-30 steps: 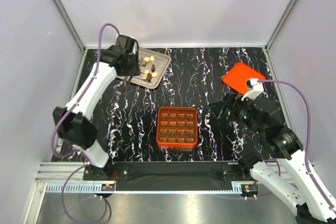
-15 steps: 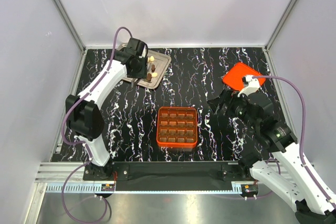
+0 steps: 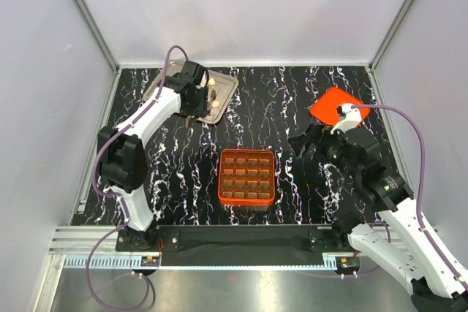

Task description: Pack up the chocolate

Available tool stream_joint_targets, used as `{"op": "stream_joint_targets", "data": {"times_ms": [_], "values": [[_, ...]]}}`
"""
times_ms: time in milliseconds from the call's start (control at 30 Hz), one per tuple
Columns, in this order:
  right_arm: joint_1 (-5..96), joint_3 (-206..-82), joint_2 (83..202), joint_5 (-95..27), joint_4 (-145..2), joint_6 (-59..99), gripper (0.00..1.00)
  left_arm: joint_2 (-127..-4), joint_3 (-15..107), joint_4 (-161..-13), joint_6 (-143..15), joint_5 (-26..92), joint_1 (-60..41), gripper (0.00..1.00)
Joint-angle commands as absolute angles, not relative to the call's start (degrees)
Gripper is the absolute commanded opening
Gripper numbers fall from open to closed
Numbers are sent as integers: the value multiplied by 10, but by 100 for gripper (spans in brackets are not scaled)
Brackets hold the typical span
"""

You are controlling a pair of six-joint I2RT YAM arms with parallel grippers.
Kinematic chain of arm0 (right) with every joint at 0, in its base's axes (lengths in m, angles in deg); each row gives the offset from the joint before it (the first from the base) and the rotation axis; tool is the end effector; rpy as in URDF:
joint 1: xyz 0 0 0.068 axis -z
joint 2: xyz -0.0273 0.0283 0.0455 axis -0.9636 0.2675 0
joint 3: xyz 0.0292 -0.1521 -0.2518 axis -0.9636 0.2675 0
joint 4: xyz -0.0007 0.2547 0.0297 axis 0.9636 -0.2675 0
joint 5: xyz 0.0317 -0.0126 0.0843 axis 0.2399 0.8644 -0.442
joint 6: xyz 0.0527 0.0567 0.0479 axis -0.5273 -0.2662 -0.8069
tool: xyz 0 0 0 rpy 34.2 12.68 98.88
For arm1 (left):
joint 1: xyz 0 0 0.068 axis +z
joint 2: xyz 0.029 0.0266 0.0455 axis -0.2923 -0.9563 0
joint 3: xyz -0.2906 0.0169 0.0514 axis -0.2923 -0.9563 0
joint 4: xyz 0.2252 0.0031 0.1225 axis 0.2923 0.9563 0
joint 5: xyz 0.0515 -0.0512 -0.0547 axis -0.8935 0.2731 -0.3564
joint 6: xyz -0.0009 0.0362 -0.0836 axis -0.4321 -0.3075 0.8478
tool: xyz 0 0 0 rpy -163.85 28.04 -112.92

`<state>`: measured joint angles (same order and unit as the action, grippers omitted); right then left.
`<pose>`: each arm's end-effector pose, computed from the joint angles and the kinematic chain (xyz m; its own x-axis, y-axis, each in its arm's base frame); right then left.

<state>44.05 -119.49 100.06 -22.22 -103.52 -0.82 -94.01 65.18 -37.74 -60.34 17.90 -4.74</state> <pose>0.1435 0.0782 0.3498 -0.4746 0.2544 -0.8426 -0.2646 0.8718 0.4123 0.3892 -0.1444 0.2615 -0.8594 0.0656 -0.5071 0.0920 0.9954 -0.0272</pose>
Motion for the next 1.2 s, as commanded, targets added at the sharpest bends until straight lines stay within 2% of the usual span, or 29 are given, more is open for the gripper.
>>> {"op": "stream_joint_targets", "data": {"times_ms": [0, 633, 1167], "values": [[437, -1204, 1002, -209, -1007, -2, 100, -946, 648, -410, -604, 192, -51, 46], [438, -1198, 1004, -200, -1000, 4, 100, -981, 652, -422, -601, 195, -52, 45], [438, -1201, 1003, -199, -1000, -1, 100, -945, 671, -385, -603, 177, -59, 31]]}}
